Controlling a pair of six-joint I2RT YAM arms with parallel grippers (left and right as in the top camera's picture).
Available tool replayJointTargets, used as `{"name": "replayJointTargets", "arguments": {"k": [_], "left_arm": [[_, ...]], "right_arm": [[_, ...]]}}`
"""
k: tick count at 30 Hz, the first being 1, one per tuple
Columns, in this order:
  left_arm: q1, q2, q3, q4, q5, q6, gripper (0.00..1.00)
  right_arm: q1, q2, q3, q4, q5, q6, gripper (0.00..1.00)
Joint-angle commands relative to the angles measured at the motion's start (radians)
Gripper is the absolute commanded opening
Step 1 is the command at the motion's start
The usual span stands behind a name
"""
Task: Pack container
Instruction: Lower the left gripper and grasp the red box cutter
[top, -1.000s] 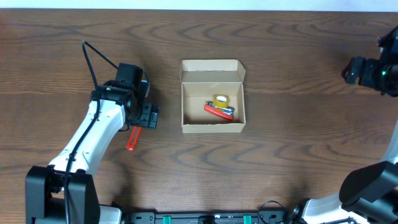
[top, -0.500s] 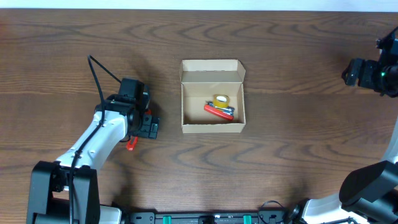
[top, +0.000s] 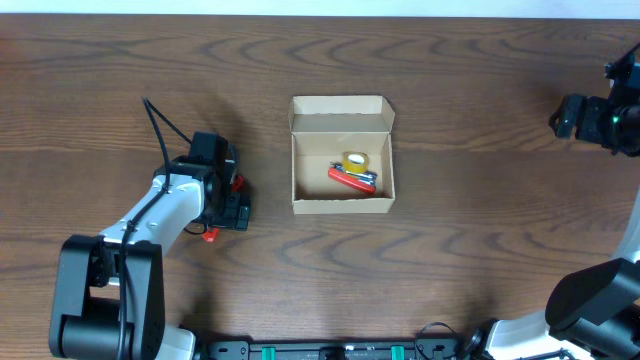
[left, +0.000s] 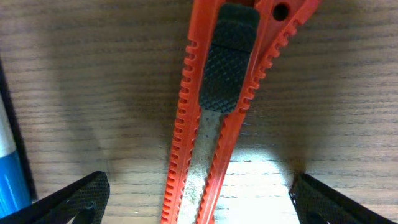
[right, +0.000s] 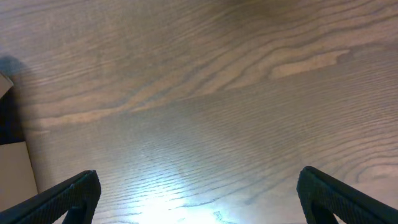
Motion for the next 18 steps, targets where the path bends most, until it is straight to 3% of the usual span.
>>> {"name": "replayJointTargets", "arguments": {"k": [1, 3, 5, 7, 11, 16, 18], "left_arm": [[0.003, 0.033, -0.007, 0.002, -0.001, -0.011, 0.95], [0.003, 0.033, -0.007, 0.002, 0.002, -0.011, 0.90], [0.002, 0.033, -0.007, 0.000, 0.003, -0.011, 0.68], [0.002, 0.033, -0.007, -0.003, 0.009, -0.012, 0.63], [0.002, 0.033, -0.007, -0.010, 0.023, -0.011, 0.41], [0.002, 0.033, -0.007, -0.014, 0.032, -0.036, 0.06], [0.002, 0.033, -0.007, -0.019, 0.032, -0.054, 0.06]], "right_arm": [[-0.008, 0.010, -0.006, -0.003, -0.002, -0.006, 0.99], [-0.008, 0.010, -0.006, -0.003, -0.003, -0.006, 0.99], [-0.008, 0.010, -0.006, -0.003, -0.011, -0.006, 0.98], [-0.008, 0.010, -0.006, -0.003, -0.013, -0.006, 0.98], [-0.003, 0.010, -0.006, -0.002, -0.013, -0.006, 0.98], [-0.003, 0.010, -0.006, 0.000, -0.013, -0.006, 0.98], [-0.002, 0.010, -0.006, -0.001, -0.013, -0.006, 0.98]]}}
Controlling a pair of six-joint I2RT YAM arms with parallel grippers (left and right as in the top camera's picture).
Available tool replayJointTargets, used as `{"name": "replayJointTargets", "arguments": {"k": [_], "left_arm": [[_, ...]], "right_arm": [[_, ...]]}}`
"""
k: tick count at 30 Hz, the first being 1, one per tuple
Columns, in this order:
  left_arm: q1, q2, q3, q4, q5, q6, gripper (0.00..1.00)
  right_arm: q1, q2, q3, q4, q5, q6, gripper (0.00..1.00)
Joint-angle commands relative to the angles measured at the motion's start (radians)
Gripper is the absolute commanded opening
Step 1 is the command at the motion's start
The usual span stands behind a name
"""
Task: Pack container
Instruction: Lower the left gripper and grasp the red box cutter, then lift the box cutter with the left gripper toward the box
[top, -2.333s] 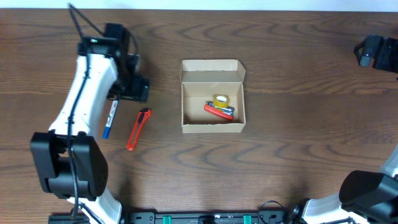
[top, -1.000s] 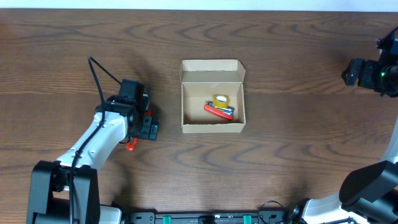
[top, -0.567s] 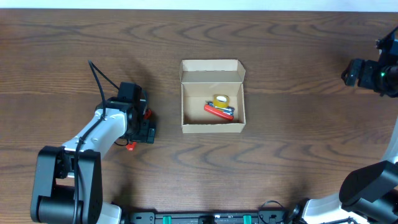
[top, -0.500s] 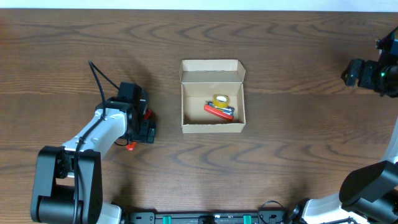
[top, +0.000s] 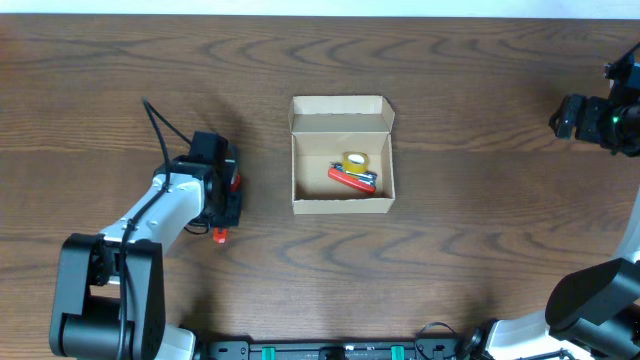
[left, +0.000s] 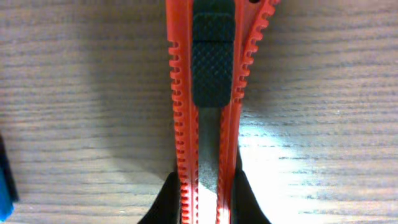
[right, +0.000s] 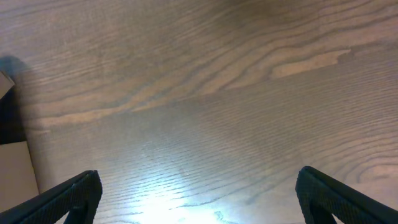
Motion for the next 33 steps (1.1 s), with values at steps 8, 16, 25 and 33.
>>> {"name": "replayJointTargets", "arguments": {"k": [8, 16, 25, 33], "left_arm": [[0.002, 0.002, 0.090, -0.122, 0.076, -0.027, 0.06], [-0.013, -0.076, 0.457, -0.338, 0.125, 0.064, 0.06], [-0.149, -0.053, 0.888, -0.499, 0.132, 0.276, 0.06], [-0.326, 0.063, 1.056, -0.621, 0.155, 0.591, 0.06]], "right_arm": [[-0.003, 0.010, -0.006, -0.001, -0.009, -0.007, 0.98], [-0.003, 0.010, -0.006, 0.002, -0.005, -0.007, 0.98], [-0.003, 0.010, -0.006, 0.002, -0.006, -0.019, 0.98], [-0.003, 0.010, -0.006, 0.014, -0.005, -0.029, 0.99]]}}
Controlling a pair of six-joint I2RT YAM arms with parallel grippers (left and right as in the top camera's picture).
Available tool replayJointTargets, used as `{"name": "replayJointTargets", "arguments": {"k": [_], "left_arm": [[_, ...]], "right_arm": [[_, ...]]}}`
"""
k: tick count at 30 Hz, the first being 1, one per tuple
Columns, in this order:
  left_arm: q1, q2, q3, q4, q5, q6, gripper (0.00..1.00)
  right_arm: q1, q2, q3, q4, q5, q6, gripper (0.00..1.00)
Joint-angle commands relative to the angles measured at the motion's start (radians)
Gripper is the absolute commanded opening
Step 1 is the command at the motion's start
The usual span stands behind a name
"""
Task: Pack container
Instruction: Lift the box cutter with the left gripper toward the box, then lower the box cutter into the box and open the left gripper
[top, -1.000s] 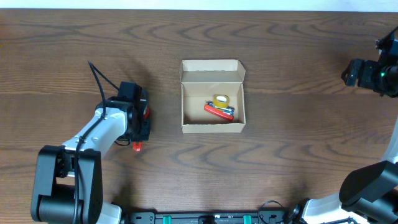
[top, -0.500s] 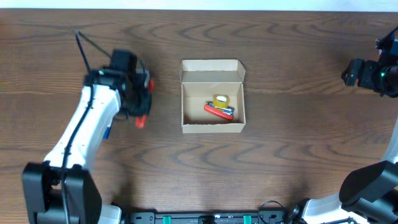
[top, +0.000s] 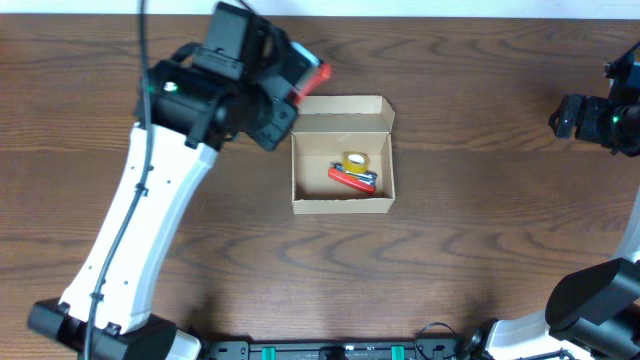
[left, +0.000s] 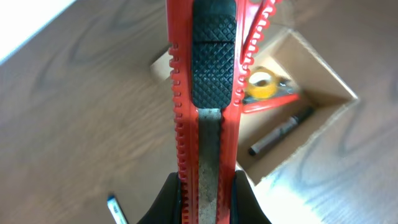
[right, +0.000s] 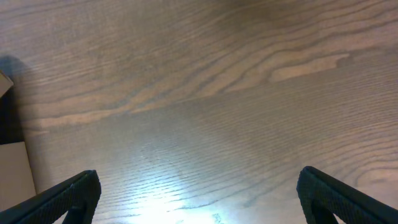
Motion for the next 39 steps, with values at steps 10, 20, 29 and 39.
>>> {"name": "replayJointTargets", "arguments": {"k": [10, 20, 29, 39], "left_arm": [[-0.212, 0.280, 0.012, -0.012, 0.067, 0.458, 0.06], [-0.223, 0.401, 0.011, -0.003, 0.010, 0.481, 0.06], [-0.134, 0.407, 0.002, 0.001, 0.030, 0.481, 0.06], [-0.127, 0.438, -0.009, 0.023, 0.058, 0.480, 0.06]], "right_arm": [[-0.003, 0.010, -0.004, 0.002, -0.006, -0.017, 0.99], [-0.003, 0.010, -0.004, -0.002, -0.006, -0.017, 0.99], [-0.003, 0.010, -0.004, -0.003, -0.006, -0.017, 0.99], [-0.003, 0.010, -0.004, -0.005, -0.006, -0.017, 0.99]]}}
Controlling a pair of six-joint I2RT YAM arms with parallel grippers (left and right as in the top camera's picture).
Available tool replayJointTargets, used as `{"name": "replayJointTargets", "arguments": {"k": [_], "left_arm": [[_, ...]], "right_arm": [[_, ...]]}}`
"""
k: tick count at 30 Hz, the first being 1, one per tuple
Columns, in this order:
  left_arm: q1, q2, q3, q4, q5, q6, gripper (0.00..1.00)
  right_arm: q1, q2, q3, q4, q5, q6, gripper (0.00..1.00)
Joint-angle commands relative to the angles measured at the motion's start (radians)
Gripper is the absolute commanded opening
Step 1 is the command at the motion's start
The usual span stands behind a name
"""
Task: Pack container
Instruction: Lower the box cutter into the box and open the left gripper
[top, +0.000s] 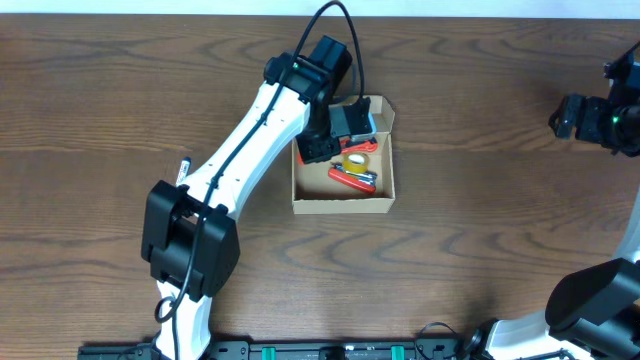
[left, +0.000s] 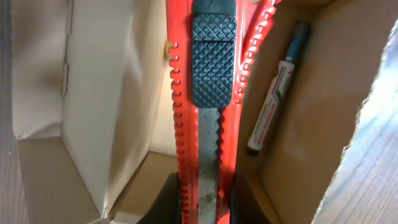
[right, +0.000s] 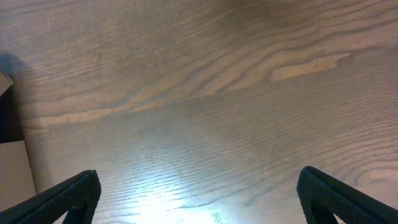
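My left gripper (left: 206, 200) is shut on a red utility knife (left: 208, 93) with a black slider. It holds the knife lengthwise inside the open cardboard box (top: 343, 206), at the back. In the overhead view the left gripper (top: 340, 128) covers the box's rear part. Inside the box lie a yellow tape roll (top: 355, 160), another red cutter (top: 352, 178) and a dark marker (left: 277, 93). My right gripper (right: 199, 205) stands open over bare table, far right of the box.
A blue and white pen (top: 183, 168) lies on the wooden table left of the box. The box's rear flap (left: 106, 93) stands close beside the knife. My right arm (top: 590, 118) rests at the table's right edge.
My left gripper, still shut on the red knife, was high over the table by the box's back left corner. Now it is down inside the box's rear part. The right arm is unmoved.
The left gripper stood open around the red knife lying on the table left of the box, beside a blue pen. Then it was shut on the knife. Later it held the knife high near the box, and now holds it inside the box.
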Motion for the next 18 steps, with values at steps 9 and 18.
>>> {"name": "replayJointTargets", "arguments": {"k": [9, 18], "left_arm": [[-0.014, 0.104, -0.015, -0.002, 0.048, 0.006, 0.06], [-0.014, 0.190, -0.015, 0.006, 0.037, 0.006, 0.06]], "right_arm": [[-0.003, 0.010, -0.004, -0.001, -0.006, -0.014, 0.99], [-0.003, 0.010, -0.004, -0.001, -0.006, -0.014, 0.99]]}}
